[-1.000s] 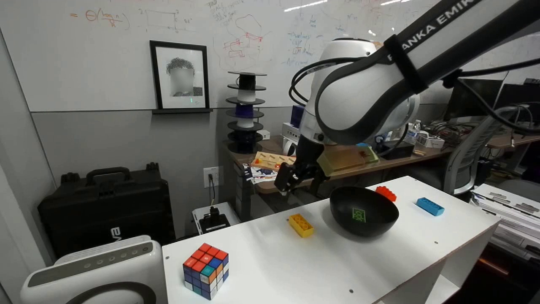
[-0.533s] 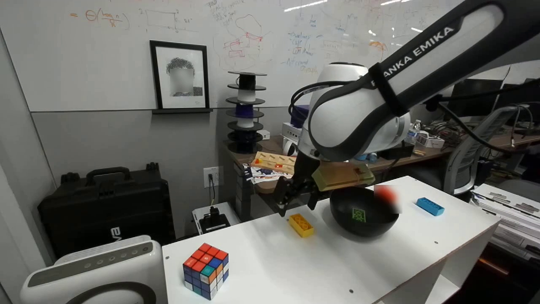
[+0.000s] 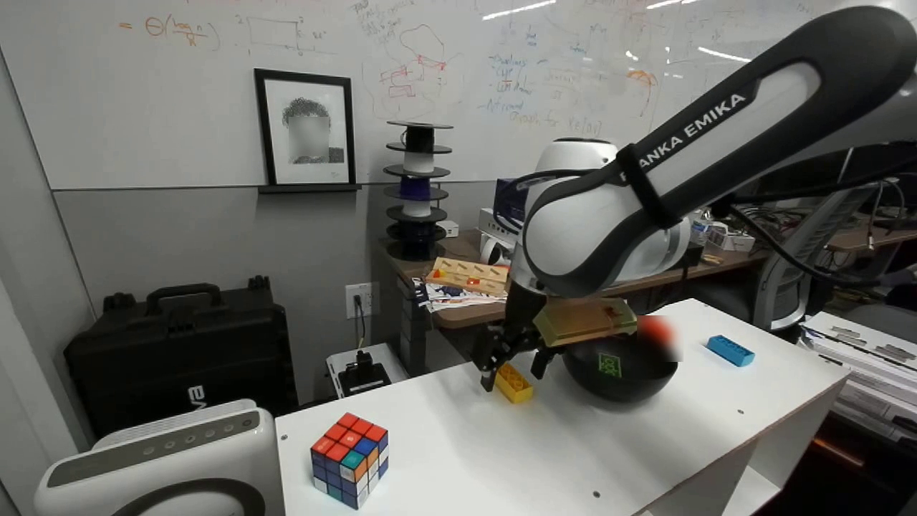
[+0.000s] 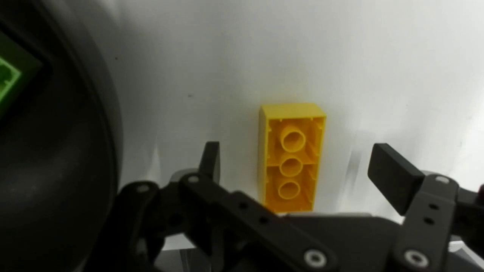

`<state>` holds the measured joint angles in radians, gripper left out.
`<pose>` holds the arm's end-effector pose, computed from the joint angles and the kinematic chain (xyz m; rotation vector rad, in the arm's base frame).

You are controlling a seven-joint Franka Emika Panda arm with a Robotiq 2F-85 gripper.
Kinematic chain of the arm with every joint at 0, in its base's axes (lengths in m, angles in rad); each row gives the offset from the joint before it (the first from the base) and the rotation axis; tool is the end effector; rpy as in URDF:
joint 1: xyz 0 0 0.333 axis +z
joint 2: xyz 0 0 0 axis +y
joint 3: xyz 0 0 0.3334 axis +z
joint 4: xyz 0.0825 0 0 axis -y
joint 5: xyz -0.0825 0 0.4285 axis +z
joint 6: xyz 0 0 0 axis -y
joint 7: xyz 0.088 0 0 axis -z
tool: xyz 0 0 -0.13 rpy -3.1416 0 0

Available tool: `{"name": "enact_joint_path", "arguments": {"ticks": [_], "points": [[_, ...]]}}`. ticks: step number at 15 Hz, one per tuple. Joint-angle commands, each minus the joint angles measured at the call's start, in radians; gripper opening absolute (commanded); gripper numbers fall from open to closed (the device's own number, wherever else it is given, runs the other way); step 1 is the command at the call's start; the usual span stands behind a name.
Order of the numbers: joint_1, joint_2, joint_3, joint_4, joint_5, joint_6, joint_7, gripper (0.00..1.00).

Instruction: Put the green, yellow, orange and blue lego bricks in the black bowl

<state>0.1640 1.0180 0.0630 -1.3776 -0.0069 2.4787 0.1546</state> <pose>0.7593 0.1666 0.0580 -3.0756 -0.0700 -0.1143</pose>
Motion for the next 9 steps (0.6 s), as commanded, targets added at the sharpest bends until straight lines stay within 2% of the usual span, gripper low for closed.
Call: {"name": "enact_joint_path", "arguments": {"ticks": [1,2,3,4,9], "points": [[-0.004,0.058,0.002,0.092,0.019,-0.035,-0.012,1.0],[-0.006,0.07,0.005,0.107,0.02,-0.04,-0.015,1.0],[-0.007,0.081,0.007,0.123,0.019,-0.041,-0.021,0.75],[-0.007,0.089,0.011,0.137,0.022,-0.05,-0.022,0.75],[0.004,0.076,0.034,0.187,0.042,-0.162,-0.01,0.35]]}}
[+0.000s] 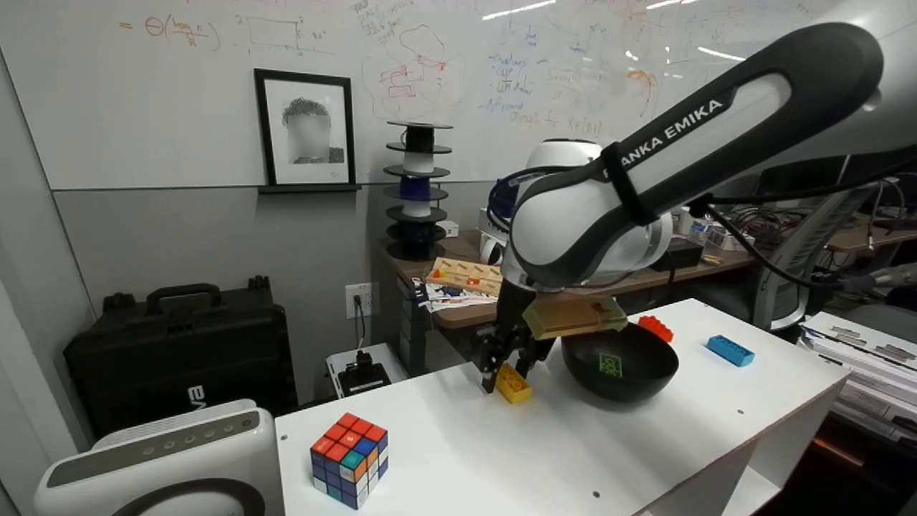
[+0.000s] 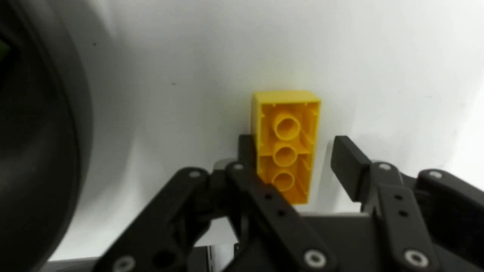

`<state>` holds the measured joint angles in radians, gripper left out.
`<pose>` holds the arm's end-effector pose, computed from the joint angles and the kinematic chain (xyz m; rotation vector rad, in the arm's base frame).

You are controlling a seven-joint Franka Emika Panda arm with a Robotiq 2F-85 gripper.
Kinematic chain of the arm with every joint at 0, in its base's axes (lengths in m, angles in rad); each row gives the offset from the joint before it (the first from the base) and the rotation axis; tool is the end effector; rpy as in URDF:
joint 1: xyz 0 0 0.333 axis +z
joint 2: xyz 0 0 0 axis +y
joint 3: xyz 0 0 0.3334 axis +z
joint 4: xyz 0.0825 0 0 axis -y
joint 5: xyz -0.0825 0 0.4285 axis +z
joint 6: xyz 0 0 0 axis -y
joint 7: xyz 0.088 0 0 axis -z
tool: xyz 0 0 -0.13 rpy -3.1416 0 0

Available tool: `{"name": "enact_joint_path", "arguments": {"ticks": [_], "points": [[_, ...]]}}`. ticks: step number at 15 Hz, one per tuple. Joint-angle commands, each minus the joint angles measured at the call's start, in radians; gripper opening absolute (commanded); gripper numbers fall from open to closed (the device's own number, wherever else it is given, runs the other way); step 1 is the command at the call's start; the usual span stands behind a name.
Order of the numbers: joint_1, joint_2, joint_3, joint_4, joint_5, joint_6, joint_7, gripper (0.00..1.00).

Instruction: Put the green, yellow, orange and blue lego bricks in the black bowl

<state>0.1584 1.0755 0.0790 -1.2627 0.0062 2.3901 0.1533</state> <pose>0.7743 0.1735 0.0572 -3.0586 -0.0557 -0.0603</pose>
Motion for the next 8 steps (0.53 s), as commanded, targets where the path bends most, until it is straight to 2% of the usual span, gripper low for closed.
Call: {"name": "enact_joint_path", "arguments": {"ticks": [1,3,8], "points": [[0.012,0.017,0.024,0.078,0.032,-0.091,-0.01,0.27],[0.017,0.013,0.034,0.087,0.038,-0.136,-0.012,0.12],[0.047,-0.012,0.002,0.089,0.02,-0.182,0.038,0.11]]}}
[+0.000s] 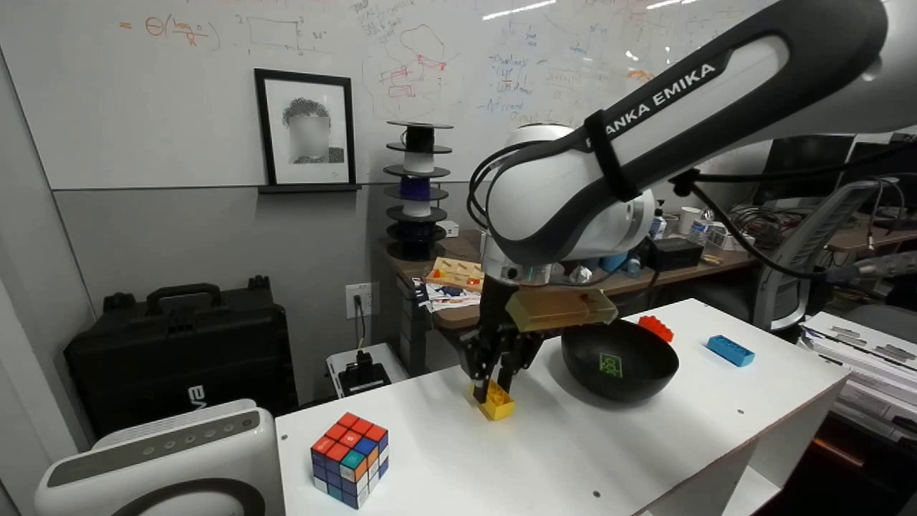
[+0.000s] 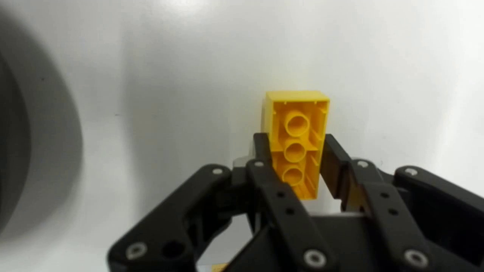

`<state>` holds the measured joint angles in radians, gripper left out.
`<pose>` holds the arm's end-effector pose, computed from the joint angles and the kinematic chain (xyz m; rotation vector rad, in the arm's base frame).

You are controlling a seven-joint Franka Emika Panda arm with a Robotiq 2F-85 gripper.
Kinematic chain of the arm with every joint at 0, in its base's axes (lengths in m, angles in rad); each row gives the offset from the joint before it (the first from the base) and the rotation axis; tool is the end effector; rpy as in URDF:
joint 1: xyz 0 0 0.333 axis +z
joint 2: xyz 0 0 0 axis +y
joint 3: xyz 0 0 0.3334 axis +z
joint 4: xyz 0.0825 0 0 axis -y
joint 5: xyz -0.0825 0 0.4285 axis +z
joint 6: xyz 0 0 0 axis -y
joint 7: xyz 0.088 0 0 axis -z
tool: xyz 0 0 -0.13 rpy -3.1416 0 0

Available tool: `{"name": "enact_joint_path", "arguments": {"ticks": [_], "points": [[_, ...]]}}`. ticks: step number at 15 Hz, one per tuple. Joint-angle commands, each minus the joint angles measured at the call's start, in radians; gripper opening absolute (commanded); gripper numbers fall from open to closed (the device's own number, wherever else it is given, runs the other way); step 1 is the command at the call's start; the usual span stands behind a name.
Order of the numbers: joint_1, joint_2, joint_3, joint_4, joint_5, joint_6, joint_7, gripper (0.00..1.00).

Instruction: Put the green, yellow, orange and blue lego bricks in the black bowl

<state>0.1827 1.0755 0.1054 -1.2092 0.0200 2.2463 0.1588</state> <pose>0.7667 0.2079 0.0704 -3.0400 -0.0958 0.0867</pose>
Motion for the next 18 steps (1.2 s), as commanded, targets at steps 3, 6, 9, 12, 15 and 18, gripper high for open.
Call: {"name": "enact_joint_path", "arguments": {"ticks": [3,6,9,12,15,18], "points": [[0.064,-0.062,-0.069,0.039,-0.029,-0.03,0.093,0.11],[0.091,-0.156,-0.133,-0.019,-0.094,-0.004,0.137,0.11],[0.086,-0.248,-0.167,-0.11,-0.104,0.024,0.201,0.11],[0.073,-0.335,-0.205,-0.238,-0.121,0.023,0.235,0.11],[0.051,-0.399,-0.216,-0.354,-0.121,0.026,0.243,0.11],[0.012,-0.435,-0.203,-0.441,-0.102,0.055,0.219,0.11]]}}
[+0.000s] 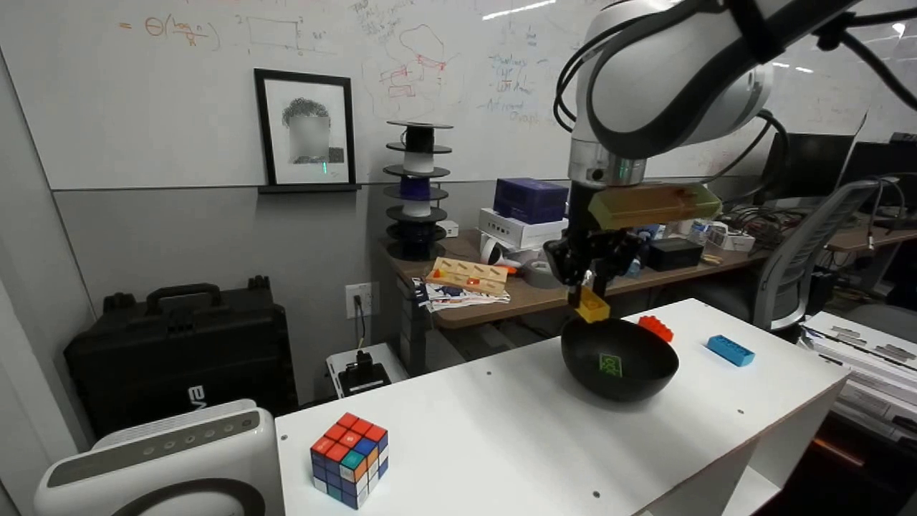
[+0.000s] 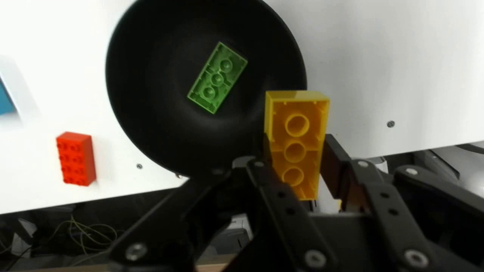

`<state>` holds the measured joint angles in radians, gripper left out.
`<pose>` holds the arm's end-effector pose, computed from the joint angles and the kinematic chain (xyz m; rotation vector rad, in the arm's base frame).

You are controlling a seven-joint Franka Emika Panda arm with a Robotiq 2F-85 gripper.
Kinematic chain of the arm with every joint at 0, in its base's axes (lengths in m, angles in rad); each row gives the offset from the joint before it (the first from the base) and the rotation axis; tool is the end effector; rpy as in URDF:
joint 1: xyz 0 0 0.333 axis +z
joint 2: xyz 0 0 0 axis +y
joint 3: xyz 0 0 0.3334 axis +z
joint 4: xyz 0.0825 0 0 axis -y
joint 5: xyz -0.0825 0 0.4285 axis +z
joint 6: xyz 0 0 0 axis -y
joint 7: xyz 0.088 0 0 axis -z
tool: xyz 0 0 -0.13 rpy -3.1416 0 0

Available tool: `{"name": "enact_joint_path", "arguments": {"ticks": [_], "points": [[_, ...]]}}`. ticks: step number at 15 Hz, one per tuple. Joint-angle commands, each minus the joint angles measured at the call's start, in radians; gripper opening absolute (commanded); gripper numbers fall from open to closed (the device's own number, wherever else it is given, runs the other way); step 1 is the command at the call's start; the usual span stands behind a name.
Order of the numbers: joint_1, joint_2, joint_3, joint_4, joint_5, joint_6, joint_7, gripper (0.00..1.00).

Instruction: Put the green, yellow, orange and blue lego bricks in the black bowl

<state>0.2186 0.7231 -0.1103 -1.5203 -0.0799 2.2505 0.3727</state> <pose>0.7533 0.0894 0.1996 2.9990 -0.2806 0.0634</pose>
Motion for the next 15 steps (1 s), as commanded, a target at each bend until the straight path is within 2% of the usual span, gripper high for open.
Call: {"name": "enact_joint_path", "arguments": {"ticks": [1,3,4,5,7,11,15], "points": [[-0.027,-0.089,0.001,-0.156,-0.02,0.075,0.004,0.11],[-0.038,-0.12,-0.015,-0.226,-0.038,0.133,0.008,0.11],[-0.038,-0.129,-0.026,-0.25,-0.057,0.156,0.013,0.23],[-0.038,-0.139,-0.037,-0.274,-0.074,0.171,0.015,0.61],[-0.038,-0.17,-0.05,-0.32,-0.095,0.199,0.021,0.67],[-0.004,-0.26,-0.072,-0.379,-0.166,0.259,0.056,0.99],[0.074,-0.321,-0.042,-0.325,-0.259,0.198,0.114,1.0]]}}
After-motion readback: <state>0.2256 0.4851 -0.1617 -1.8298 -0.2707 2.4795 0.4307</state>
